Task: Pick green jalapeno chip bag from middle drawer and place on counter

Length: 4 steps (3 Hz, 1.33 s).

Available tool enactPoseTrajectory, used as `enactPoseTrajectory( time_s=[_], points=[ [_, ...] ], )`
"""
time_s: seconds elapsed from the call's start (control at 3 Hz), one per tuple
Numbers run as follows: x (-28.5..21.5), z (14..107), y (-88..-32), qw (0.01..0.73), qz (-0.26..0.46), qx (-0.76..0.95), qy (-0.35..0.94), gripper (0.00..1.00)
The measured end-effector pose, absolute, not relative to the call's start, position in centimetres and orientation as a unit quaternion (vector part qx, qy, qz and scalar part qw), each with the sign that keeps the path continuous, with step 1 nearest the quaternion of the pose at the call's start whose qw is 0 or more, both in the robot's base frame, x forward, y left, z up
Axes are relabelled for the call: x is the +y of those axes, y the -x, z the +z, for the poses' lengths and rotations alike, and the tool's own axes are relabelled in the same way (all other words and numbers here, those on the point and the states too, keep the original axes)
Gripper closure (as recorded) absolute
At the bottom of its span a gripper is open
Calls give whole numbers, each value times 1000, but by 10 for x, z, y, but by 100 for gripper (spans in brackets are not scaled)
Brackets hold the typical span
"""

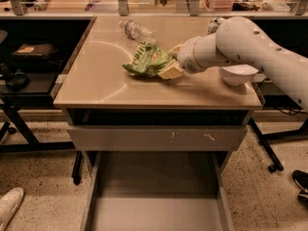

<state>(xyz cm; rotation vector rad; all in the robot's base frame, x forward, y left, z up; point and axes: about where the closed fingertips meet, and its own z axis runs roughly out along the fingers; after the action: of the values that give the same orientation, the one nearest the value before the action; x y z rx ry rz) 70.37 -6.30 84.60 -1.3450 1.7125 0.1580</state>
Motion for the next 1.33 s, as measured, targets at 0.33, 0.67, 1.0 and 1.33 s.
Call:
enactPoseTrajectory(
  time_s=[0.33, 0.67, 1.0, 1.33],
  points=[
    [-61, 845, -705, 460, 68, 700, 542, 81],
    [-61, 845, -705, 460, 68, 700, 542, 57],
    [-61, 845, -705, 460, 68, 700, 542, 34],
    [-61, 845, -705, 460, 68, 700, 542, 13]
  ],
)
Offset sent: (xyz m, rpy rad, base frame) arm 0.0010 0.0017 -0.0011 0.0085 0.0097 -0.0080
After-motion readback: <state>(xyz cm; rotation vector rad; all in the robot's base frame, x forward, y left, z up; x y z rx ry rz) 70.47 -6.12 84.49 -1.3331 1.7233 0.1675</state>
